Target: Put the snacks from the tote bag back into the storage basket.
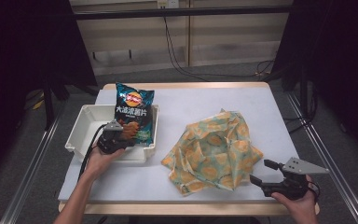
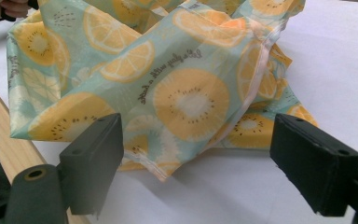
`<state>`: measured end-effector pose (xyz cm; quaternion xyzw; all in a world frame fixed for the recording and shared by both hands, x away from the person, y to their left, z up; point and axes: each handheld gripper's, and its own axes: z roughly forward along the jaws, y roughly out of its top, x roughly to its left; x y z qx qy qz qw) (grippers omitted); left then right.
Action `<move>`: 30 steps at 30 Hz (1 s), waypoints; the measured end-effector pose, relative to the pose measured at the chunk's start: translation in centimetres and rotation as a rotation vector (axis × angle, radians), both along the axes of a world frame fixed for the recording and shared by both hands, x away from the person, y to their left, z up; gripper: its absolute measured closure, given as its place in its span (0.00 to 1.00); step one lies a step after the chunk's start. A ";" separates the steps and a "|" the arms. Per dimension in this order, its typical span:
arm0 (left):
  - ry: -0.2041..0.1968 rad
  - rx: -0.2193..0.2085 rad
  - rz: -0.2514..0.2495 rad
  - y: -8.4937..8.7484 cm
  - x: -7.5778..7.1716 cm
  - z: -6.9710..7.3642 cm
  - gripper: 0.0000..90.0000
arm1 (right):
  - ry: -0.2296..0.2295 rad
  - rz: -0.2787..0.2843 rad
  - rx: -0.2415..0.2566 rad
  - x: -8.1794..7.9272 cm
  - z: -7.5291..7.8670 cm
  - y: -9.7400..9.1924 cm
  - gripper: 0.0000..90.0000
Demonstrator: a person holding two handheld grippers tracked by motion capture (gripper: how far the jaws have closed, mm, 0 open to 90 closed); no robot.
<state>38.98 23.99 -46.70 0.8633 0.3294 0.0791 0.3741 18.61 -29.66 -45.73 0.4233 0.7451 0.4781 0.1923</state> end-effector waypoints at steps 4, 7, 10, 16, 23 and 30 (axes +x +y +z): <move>0.012 0.012 -0.003 0.1 0.7 0.3 1.00 | 0.000 -0.005 0.000 0.1 0.0 0.0 0.19; 0.025 0.031 -0.009 0.2 1.4 0.4 1.00 | 0.001 0.001 -0.002 0.1 0.0 0.0 0.19; 0.042 0.046 -0.010 0.4 2.0 0.6 1.00 | -0.002 0.003 -0.002 0.1 0.0 0.1 0.19; 0.055 0.041 0.006 0.9 2.9 0.4 1.00 | 0.003 -0.002 -0.003 0.1 -0.1 0.0 0.19; 0.049 0.045 0.017 0.1 3.8 0.0 1.00 | 0.004 0.004 -0.006 0.1 -0.2 0.1 0.19; 0.038 0.060 -0.036 -2.2 3.7 0.0 1.00 | 0.004 0.002 -0.007 0.1 -0.2 0.0 0.19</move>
